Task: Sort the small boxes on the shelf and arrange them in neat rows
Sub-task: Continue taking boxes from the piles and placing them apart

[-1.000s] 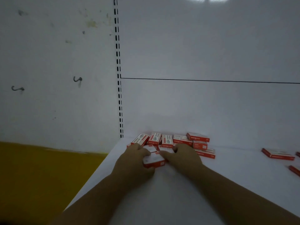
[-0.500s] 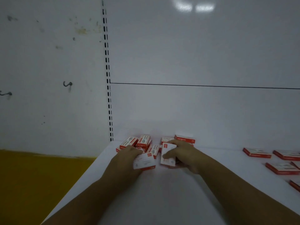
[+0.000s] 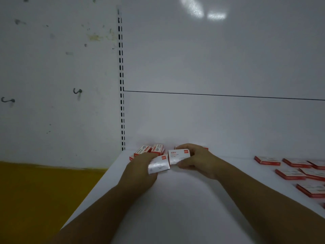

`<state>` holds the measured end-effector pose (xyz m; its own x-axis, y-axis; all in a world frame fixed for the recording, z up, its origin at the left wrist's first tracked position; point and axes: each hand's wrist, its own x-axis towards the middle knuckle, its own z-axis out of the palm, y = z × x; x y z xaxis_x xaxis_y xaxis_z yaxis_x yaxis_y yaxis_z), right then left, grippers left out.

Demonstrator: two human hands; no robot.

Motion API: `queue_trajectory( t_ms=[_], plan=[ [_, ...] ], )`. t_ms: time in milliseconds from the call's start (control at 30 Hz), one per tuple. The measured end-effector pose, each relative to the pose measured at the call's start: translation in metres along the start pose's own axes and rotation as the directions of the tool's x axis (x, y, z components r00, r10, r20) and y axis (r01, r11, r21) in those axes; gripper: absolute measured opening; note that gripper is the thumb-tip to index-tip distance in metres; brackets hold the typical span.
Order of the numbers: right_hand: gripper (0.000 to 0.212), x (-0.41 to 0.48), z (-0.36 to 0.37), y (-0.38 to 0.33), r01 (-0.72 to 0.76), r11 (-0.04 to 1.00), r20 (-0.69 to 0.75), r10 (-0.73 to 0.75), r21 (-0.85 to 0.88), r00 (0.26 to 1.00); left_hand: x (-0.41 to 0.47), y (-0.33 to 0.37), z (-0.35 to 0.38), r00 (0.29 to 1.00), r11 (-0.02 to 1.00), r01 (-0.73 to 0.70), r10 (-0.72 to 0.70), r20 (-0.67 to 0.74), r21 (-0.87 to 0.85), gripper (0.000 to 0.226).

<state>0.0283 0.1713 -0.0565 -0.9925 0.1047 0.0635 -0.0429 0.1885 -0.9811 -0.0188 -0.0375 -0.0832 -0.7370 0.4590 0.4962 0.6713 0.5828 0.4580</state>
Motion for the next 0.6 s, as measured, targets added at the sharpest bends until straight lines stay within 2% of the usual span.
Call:
queue_trajectory(
  t_ms=[67, 133, 233, 300, 400, 500, 567, 600],
  plan=[
    [0.057, -0.01, 0.001, -0.001, 0.017, 0.982, -0.052, -0.028, -0.186, 0.998, 0.0, 0.0, 0.002, 1.0, 0.999, -0.014, 0.014, 0.0, -0.051, 0.05],
    [0.056, -0.022, 0.003, -0.002, 0.055, 0.928, -0.125, -0.108, -0.367, 0.986, 0.001, 0.0, 0.005, 0.999, 0.997, -0.041, 0.043, 0.015, -0.068, 0.051],
    [0.049, -0.041, 0.001, 0.001, 0.093, 0.859, -0.186, -0.212, -0.504, 0.959, 0.004, 0.007, 0.007, 0.993, 0.992, -0.097, 0.102, 0.064, -0.084, 0.051],
    [0.05, -0.055, -0.008, 0.001, 0.117, 0.796, -0.176, -0.27, -0.593, 0.947, 0.005, 0.014, 0.008, 0.984, 0.986, -0.151, 0.156, 0.084, -0.07, 0.05],
    [0.049, -0.078, -0.028, -0.004, 0.141, 0.549, -0.102, -0.389, -0.824, 0.916, 0.006, 0.033, 0.007, 0.964, 0.976, -0.218, 0.215, 0.158, -0.001, 0.051],
    [0.054, -0.102, -0.052, -0.009, 0.106, 0.284, -0.028, -0.433, -0.953, 0.901, 0.007, 0.065, 0.01, 0.934, 0.949, -0.311, 0.293, 0.203, 0.061, 0.054],
    [0.057, -0.12, -0.075, -0.009, 0.076, 0.175, -0.012, -0.452, -0.982, 0.892, 0.007, 0.092, 0.016, 0.924, 0.933, -0.349, 0.329, 0.193, 0.082, 0.059],
    [0.058, -0.131, -0.089, -0.01, 0.061, 0.163, -0.02, -0.457, -0.985, 0.889, 0.007, 0.107, 0.02, 0.921, 0.929, -0.36, 0.34, 0.189, 0.083, 0.061]
  ],
)
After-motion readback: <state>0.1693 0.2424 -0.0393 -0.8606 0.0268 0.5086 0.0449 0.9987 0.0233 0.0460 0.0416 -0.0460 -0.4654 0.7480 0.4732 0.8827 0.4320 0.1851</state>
